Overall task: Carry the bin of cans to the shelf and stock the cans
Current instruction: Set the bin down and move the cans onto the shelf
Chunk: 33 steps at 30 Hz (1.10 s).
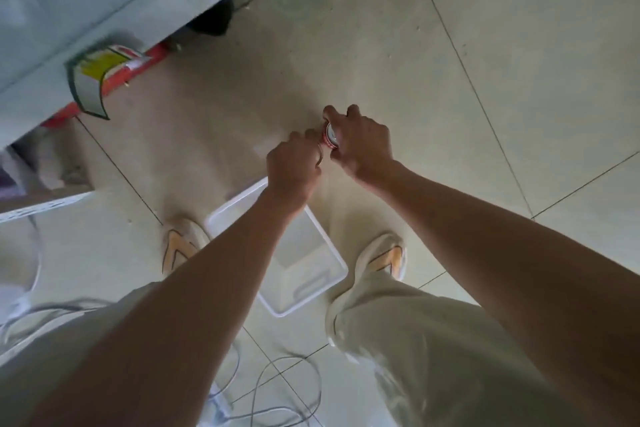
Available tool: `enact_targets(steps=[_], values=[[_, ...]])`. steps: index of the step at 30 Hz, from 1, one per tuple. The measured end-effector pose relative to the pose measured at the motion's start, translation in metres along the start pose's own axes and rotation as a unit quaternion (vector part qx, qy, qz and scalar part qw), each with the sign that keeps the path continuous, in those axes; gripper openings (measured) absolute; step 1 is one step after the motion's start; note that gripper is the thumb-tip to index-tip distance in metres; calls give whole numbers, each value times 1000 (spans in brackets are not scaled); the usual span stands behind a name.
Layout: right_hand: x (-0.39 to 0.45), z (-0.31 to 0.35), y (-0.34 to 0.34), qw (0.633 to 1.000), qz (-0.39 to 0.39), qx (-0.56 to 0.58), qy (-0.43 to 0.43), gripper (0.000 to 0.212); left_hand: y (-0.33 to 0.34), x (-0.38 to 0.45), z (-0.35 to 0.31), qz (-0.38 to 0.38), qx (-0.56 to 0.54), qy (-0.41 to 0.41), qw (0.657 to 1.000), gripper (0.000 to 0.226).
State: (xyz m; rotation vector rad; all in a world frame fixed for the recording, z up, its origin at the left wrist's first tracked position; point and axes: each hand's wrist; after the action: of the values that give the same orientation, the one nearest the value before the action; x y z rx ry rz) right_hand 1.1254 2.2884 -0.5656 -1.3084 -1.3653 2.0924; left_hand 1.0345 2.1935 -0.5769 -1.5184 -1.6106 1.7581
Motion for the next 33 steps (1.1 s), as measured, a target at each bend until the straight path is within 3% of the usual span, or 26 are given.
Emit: enact_targets(steps=[7, 15, 18, 24, 33], values=[[-30, 8, -114, 1000, 10, 12, -11, 64, -92, -82, -23, -33, -35, -36, 998, 44], [-140, 46, -352, 998, -25, -12, -64, 67, -307, -227, -55, -57, -144, -161, 975, 46], [-192, 65, -437, 993, -50, -34, -99, 70, -394, -284, -61, -100, -155, -181, 966, 45], [-286, 110, -581, 978, -107, -56, -167, 59, -542, -374, -73, -147, -245, -255, 924, 40], [-323, 206, -687, 953, -168, -96, -235, 63, -634, -437, -37, -224, -227, -256, 913, 46]])
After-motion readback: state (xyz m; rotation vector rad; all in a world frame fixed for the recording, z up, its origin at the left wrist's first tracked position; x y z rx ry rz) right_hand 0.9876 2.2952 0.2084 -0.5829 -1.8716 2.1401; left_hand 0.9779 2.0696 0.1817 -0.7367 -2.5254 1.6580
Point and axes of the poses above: each hand's wrist, its own x-axis towards the middle knuckle, its own y-axis out of the palm, z = x × y, and after that the axes turned 3 degrees about -z, right-handed
